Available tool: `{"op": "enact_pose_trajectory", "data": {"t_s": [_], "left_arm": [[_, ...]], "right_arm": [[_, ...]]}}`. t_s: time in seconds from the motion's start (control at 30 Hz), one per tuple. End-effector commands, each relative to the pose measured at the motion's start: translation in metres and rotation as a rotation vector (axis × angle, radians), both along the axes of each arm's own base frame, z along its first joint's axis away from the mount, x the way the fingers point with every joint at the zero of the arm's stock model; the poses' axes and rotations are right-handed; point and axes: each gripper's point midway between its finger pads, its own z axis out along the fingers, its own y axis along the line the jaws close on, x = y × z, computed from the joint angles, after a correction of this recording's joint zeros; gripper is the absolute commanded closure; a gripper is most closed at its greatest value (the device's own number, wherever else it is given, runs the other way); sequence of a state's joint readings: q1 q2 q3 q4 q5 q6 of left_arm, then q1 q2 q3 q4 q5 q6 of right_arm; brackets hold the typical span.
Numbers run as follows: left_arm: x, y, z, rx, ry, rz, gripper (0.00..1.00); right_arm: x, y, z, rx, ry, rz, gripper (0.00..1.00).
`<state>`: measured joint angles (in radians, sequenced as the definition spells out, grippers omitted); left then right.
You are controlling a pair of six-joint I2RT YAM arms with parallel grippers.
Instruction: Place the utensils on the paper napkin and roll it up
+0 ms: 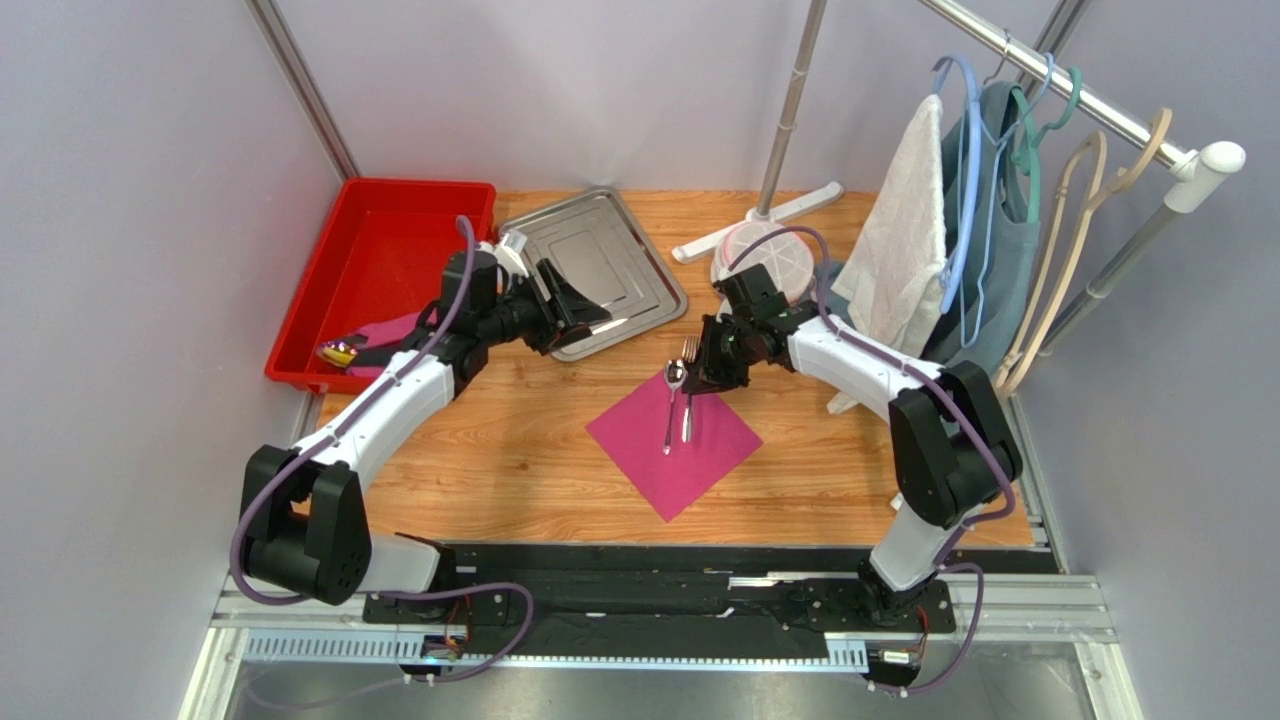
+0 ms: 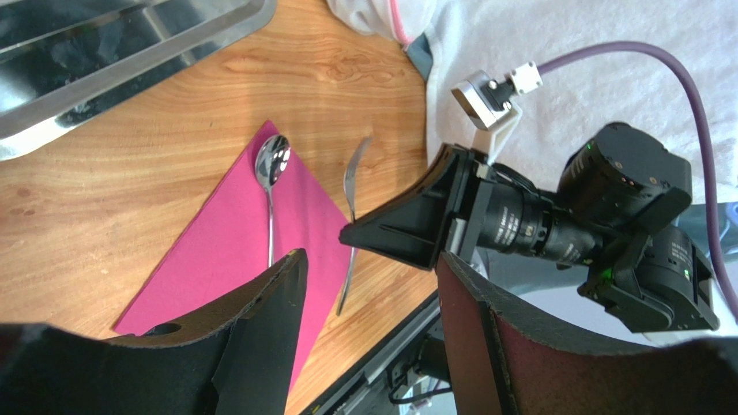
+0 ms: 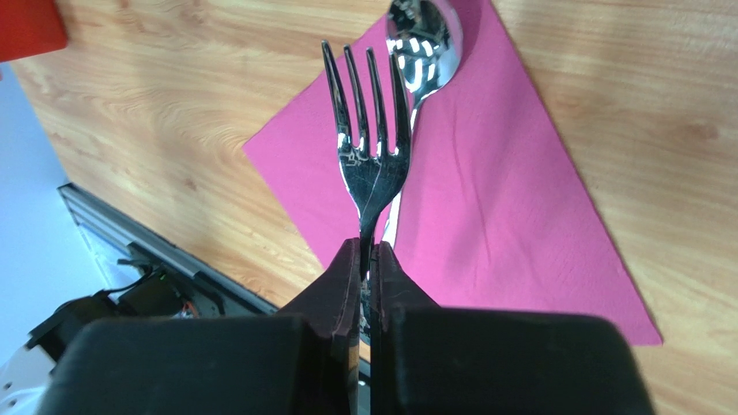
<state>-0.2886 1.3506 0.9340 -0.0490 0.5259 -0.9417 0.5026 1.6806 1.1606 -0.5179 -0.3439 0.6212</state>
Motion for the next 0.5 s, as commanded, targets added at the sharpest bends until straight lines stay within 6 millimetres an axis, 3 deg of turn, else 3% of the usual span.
{"op": "enact_pose_trajectory", "data": {"t_s": [0.0,0.47], "left_arm": [[-0.005,-0.002,0.007,-0.006,-0.043,-0.028,0.35],[-0.001,-0.005,-0.007,-0.004,-0.010,-0.042,0.34]], "right_arm": [[0.020,0.006,-0.012,-0.010,-0.031,-0.021,0.97],[0.023,0.017,-0.036,-0.018,0.058,-0.039,0.93]]}}
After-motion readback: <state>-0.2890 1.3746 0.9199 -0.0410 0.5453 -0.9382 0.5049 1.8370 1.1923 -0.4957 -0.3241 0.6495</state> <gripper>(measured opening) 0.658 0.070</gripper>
